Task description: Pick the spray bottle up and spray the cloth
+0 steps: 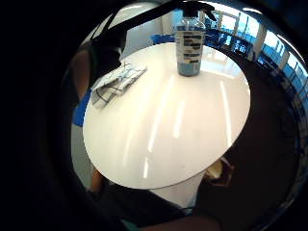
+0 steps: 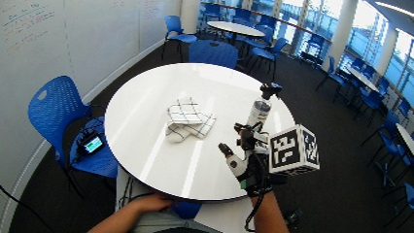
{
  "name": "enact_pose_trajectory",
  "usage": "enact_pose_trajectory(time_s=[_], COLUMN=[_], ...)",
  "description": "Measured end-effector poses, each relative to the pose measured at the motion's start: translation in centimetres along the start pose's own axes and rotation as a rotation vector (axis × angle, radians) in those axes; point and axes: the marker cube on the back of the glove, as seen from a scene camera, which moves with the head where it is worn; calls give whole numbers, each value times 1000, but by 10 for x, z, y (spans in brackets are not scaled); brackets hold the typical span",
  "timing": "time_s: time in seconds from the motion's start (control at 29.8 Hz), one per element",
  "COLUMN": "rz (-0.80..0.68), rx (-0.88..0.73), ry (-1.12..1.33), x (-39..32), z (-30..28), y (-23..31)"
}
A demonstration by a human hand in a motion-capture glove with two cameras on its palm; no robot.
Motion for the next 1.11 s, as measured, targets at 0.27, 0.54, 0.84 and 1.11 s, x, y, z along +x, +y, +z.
enact_pose_trajectory(time_s=[0.27, 0.54, 0.84, 1.11], rz=[130, 283, 399, 472], rx=[77, 128, 139, 105], ry=[-170, -278, -323, -418], x=[28, 59, 71, 79], z=[7, 19, 40, 61], y=[-38, -77, -102, -114])
